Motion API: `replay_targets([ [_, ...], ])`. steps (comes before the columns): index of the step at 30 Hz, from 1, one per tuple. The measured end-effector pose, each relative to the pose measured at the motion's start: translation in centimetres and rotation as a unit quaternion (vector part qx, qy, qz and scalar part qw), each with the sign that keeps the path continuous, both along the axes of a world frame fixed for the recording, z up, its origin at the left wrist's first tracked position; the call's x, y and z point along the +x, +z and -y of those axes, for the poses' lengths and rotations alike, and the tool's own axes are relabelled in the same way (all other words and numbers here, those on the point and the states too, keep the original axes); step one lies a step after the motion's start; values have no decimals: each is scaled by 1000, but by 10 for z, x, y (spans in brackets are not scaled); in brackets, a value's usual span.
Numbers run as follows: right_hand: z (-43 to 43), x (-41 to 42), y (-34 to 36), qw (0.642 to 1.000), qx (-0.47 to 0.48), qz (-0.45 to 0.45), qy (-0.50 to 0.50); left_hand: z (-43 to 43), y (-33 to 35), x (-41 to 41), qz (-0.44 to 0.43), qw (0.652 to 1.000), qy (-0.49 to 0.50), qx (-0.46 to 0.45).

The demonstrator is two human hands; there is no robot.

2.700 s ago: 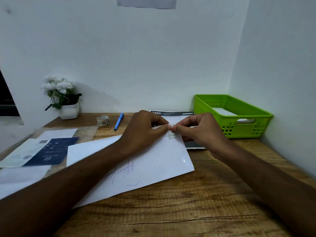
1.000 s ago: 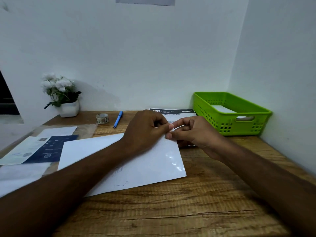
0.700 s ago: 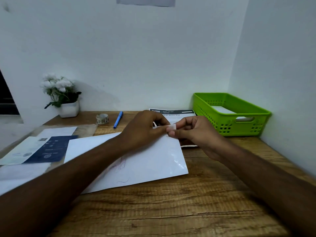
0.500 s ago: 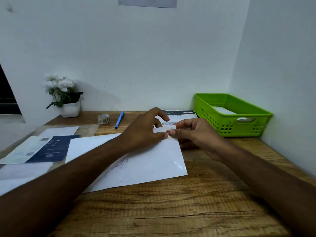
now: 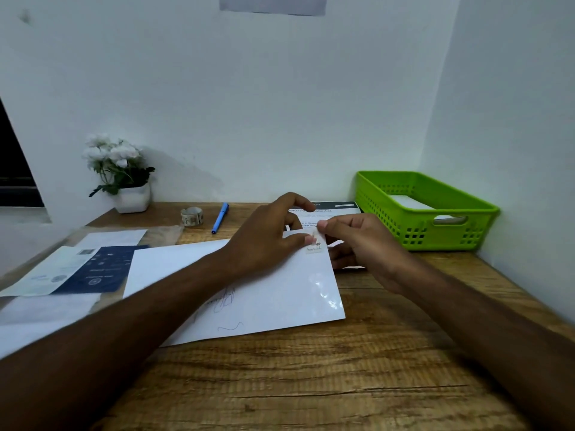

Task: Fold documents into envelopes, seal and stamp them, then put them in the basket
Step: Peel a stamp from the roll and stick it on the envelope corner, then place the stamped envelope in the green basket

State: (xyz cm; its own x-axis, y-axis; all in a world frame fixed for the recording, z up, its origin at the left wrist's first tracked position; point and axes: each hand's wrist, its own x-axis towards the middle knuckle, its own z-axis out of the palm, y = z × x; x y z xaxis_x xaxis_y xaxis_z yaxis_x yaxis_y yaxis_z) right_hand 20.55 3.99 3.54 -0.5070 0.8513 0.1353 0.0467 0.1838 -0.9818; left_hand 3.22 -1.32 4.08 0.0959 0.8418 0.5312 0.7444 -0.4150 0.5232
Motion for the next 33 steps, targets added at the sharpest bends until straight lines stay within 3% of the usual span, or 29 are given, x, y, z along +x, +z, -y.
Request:
replay_targets([
  [13, -5, 0, -3, 999, 51, -9, 2, 0, 2, -6, -29, 999, -5, -13],
  [18, -12, 7, 4, 993, 72, -50, -77, 4, 4, -22, -115, 970, 109, 184],
  [22, -20, 15, 8, 985, 41, -101, -131, 15, 5, -20, -111, 947, 62, 295],
  [25, -22, 17, 10, 980, 13, -136, -147, 21, -4, -6, -87, 972, -43, 216],
  [28, -23, 19, 12, 975, -11, -171, -143, 24, -17, 10, -45, 994, -101, 9],
  [30, -24, 21, 12, 974, -16, -180, -137, 23, -22, 16, 27, 981, -105, -161],
  [33, -26, 21, 11, 974, -15, -184, -134, 20, -25, 17, 165, 943, -96, -272],
])
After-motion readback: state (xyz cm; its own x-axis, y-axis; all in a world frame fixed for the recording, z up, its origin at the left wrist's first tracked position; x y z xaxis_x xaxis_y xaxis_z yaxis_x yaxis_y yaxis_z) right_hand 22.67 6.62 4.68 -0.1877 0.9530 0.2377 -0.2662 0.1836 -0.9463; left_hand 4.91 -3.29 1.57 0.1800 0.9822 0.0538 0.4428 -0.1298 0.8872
